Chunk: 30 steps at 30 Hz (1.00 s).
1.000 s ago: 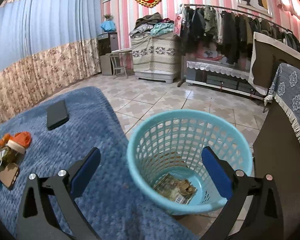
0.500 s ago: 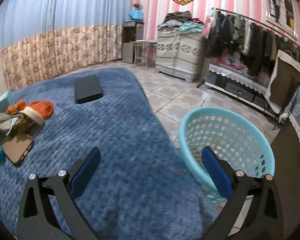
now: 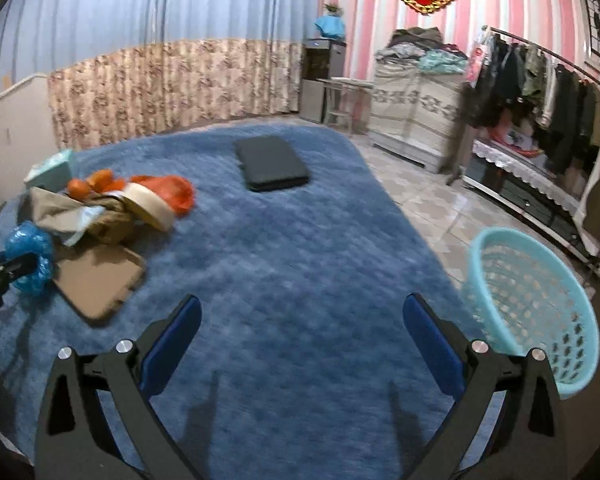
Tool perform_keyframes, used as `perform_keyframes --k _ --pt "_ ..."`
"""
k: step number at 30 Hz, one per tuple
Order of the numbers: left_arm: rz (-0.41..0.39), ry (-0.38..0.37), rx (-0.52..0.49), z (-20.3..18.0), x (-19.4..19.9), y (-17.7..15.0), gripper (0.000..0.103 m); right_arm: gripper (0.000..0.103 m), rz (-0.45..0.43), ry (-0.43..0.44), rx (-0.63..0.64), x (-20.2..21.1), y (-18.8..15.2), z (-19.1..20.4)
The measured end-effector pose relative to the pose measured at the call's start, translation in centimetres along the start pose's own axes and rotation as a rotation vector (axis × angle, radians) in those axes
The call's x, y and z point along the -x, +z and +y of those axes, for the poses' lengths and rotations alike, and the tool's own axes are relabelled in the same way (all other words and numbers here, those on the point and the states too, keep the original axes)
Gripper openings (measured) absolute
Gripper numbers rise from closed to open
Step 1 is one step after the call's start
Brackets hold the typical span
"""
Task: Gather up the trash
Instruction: 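Grasp the blue plastic bag with the left tool while the right tool returns to the pile, then grasp another crumpled brown paper with the right tool while the left holds the blue bag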
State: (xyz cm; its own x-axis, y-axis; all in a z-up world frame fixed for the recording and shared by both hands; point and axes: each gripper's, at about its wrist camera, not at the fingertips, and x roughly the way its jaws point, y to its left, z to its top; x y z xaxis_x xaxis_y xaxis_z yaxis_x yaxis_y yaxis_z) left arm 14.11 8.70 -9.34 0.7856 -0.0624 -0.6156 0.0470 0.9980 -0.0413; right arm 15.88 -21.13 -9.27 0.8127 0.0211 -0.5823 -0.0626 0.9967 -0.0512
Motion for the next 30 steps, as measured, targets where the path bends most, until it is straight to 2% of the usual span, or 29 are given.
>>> perform_keyframes --k 8,13,19,23,27,30 --pt "-0.078 0.114 0.06 5.0 2.2 -0.7 0.029 0.099 0.001 0.129 0.017 -1.5 1.1 5.7" --pt "-0.078 0.125 0.172 8.2 2.1 -0.7 0.029 0.099 0.026 0.175 0.012 -3.0 2.0 8.8" --pt "-0.062 0.138 0.222 9.1 1.5 -0.9 0.029 0.097 0.044 0.191 0.091 -4.7 3.2 12.3" --pt "-0.05 0.154 0.241 9.3 1.3 -1.2 0.029 0.081 0.06 0.211 0.133 -5.9 3.9 13.7" --pt "-0.033 0.151 0.248 9.4 0.9 -1.3 0.029 0.072 0.072 0.225 0.151 -6.9 4.3 14.5" --pt "-0.027 0.147 0.257 9.8 0.7 -1.3 0.029 0.051 0.08 0.257 0.147 -7.1 4.3 14.4"
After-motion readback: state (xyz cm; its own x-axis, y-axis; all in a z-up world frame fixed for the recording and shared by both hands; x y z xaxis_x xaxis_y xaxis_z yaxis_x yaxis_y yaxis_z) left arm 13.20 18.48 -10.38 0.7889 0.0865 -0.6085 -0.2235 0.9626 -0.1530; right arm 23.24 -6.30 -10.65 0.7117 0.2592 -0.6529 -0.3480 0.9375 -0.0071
